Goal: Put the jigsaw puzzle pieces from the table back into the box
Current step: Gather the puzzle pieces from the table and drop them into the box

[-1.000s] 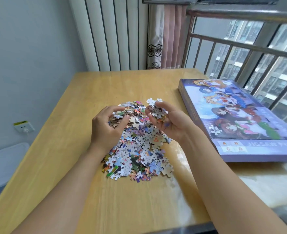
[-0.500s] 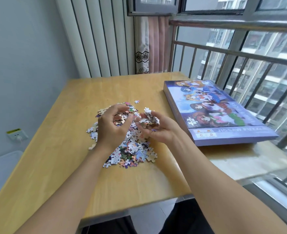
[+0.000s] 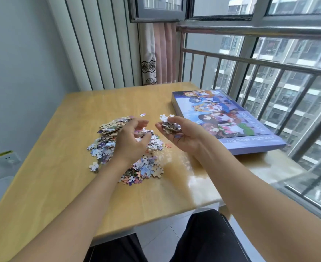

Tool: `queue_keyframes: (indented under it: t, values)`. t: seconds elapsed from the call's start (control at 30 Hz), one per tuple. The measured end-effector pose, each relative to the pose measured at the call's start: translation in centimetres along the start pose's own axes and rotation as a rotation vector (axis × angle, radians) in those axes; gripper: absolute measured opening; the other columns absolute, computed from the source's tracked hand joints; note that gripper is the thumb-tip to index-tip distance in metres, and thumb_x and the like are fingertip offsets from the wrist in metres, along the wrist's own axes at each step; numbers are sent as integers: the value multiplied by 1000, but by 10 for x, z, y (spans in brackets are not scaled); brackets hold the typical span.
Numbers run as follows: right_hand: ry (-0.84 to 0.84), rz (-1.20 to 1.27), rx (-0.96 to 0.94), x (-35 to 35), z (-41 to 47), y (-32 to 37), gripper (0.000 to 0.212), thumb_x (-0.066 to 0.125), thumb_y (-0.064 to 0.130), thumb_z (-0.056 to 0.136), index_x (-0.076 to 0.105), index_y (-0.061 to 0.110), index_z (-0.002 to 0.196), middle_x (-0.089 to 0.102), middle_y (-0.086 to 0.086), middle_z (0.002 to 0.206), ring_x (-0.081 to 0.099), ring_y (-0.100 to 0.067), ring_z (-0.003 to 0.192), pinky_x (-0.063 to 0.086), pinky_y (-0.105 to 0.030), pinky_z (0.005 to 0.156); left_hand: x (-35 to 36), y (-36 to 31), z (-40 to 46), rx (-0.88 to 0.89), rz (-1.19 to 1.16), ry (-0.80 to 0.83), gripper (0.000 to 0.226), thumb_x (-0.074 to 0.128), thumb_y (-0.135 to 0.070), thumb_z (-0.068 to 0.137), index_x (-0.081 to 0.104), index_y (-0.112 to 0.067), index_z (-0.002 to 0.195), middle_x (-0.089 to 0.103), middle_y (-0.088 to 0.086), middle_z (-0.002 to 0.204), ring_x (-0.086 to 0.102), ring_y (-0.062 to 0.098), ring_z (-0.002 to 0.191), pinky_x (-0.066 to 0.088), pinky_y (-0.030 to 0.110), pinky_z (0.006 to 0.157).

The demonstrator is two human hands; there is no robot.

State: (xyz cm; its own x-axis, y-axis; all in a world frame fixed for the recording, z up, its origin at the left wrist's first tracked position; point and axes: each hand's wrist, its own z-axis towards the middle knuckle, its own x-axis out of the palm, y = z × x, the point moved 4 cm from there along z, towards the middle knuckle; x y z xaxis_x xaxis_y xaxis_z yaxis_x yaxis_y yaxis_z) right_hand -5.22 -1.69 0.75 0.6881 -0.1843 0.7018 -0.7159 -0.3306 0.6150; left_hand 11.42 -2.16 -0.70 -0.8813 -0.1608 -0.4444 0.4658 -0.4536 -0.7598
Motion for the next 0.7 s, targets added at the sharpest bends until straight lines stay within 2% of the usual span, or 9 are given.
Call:
queue_keyframes:
  t: [0.07,0.17,0.2,0.27,0.43,0.53,0.6,0.67,0.7]
  values:
    - [-17,-9,-32,-5,-11,12,17,53,-1,99,49,-7,114,56,-31,115,66,-36,82,63,-40,64,18,-4,-2,41,118,164,50,79,-25,80,59,-24,126,60,-8,121,55,6,112,46,26,95]
    - [-33,-34,-42,-17,-31,29,26,50,0,101,45,-7,125,57,-29,121,69,-34,68,58,-33,43,57,-20,-10,172,237,388,80,86,-37,68,49,-22,138,51,-4,133,47,11,121,37,26,101]
    - [-35,-45,-44,-21,-36,34,24,49,1,101,45,-8,123,60,-29,116,69,-33,67,58,-33,44,72,-23,-11,198,247,435,85,87,-42,64,49,-22,138,51,-3,133,47,14,123,38,28,104]
    - [-50,-68,-74,-28,-46,47,17,50,2,101,46,-8,115,64,-28,101,67,-31,76,62,-34,63,101,-29,-16,215,276,475,80,84,-50,60,52,-26,130,53,-6,130,51,17,122,43,36,105]
    - [-87,-54,-119,-49,-64,66,31,53,1,100,44,-9,128,59,-31,114,65,-34,93,60,-42,76,135,-47,-23,305,337,274,47,63,-35,72,63,-23,118,53,0,124,54,28,109,50,37,88]
    - [-88,-9,-118,-63,-75,73,39,55,1,99,42,-10,134,58,-32,119,67,-35,90,61,-41,76,141,-57,-22,340,270,209,19,58,-32,86,72,-26,98,64,-6,107,57,20,99,50,31,79]
    - [-63,40,-131,-70,-82,80,37,55,0,99,43,-9,133,58,-32,124,68,-36,89,61,-41,77,142,-66,-12,199,212,192,33,55,-45,94,71,-22,78,66,-9,78,63,20,81,52,37,65]
    - [-29,74,-145,-71,-89,85,33,55,0,99,45,-8,129,57,-34,128,69,-38,89,63,-41,77,138,-72,2,43,140,192,59,48,-71,87,71,-17,79,68,-3,73,65,27,75,52,42,60]
    - [-3,88,-150,-71,-93,88,32,54,0,99,45,-9,128,58,-34,127,69,-38,88,63,-40,76,137,-77,11,-3,78,175,61,49,-72,85,72,-15,81,70,1,75,64,28,75,52,41,61]
